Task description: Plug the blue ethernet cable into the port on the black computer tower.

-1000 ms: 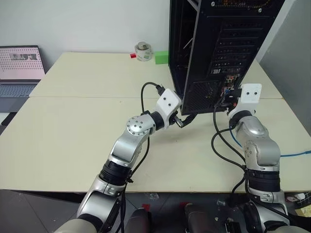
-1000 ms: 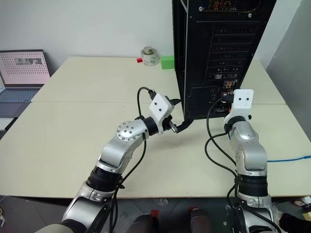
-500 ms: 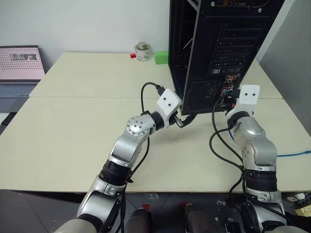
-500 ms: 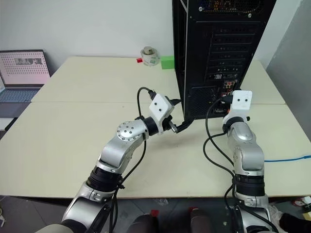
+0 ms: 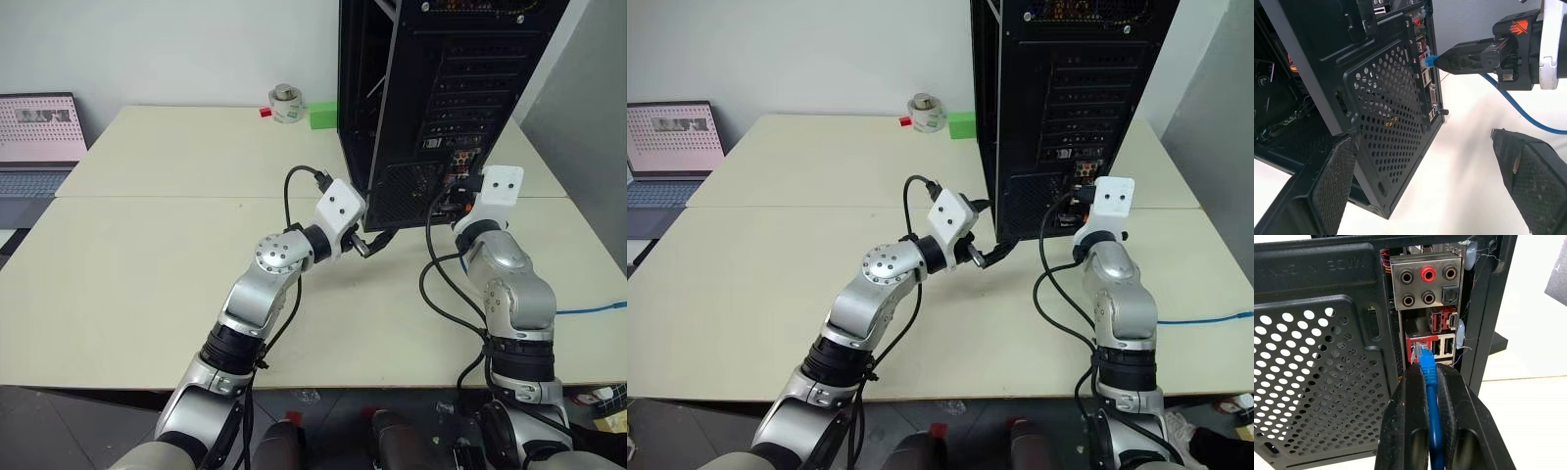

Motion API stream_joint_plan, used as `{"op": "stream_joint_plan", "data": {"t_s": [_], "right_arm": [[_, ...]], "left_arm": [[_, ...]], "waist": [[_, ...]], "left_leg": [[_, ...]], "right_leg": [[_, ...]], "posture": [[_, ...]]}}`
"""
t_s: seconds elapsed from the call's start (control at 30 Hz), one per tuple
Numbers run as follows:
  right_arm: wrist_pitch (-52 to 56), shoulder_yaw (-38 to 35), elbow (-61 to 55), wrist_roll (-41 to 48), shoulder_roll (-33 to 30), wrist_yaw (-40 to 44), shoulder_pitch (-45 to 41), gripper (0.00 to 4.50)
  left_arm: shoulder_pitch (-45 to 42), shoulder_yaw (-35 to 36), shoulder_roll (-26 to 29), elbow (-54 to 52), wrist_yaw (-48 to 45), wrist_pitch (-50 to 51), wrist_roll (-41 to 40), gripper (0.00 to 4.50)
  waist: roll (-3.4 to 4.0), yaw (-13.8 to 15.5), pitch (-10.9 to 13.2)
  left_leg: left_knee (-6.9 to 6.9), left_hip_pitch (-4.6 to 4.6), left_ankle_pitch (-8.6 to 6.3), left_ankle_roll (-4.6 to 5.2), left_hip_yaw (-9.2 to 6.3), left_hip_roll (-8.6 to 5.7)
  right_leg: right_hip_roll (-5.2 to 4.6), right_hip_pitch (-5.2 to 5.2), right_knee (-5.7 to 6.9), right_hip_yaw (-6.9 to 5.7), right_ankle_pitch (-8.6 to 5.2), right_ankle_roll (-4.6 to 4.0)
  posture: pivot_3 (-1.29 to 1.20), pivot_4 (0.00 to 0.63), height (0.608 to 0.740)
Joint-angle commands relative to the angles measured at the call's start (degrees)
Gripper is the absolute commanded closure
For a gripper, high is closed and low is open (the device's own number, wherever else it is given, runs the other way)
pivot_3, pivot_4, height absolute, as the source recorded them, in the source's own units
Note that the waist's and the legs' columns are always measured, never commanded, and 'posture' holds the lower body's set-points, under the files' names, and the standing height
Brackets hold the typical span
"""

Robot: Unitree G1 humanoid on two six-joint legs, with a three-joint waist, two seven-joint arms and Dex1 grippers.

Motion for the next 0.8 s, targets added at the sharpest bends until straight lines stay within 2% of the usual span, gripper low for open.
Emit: {"op": "stream_joint_plan", "data": {"t_s": [0.03, 0.37, 0.8], "right_arm": [[-0.87, -1.77, -2.65, 0.97, 0.05, -0.55, -2.99, 4.5], [-4.65, -0.56, -0.32, -1.17, 2.4, -3.3, -2.83, 4.5], [-9.43, 0.65, 5.64, -2.76, 3.15, -2.76, -4.92, 4.5]], "left_arm": [[-0.13, 0.23, -0.28, -2.82, 0.13, -0.21, 0.24, 0.0], [0.09, 0.34, 0.02, -3.07, -0.16, -0.06, 0.09, 0.0], [0.72, 0.1, -0.13, -4.34, -0.22, 0.83, 0.03, 0.0]], "waist": [[0.0, -0.02, 0.0], [0.0, -0.09, 0.0], [0.0, -0.69, 0.0]], "left_leg": [[0.0, 0.0, 0.0, 0.0, 0.0, 0.0], [0.0, 0.0, 0.0, 0.0, 0.01, 0.0], [0.0, 0.01, 0.0, 0.0, 0.02, 0.0]], "right_leg": [[0.0, 0.0, 0.0, 0.0, 0.0, 0.0], [0.0, 0.0, 0.0, 0.01, 0.0, 0.0], [0.0, 0.0, 0.01, 0.02, 0.0, 0.01]], "posture": [[0.0, 0.15, 0.74], [0.0, 0.15, 0.74], [0.0, 0.15, 0.74]]}}
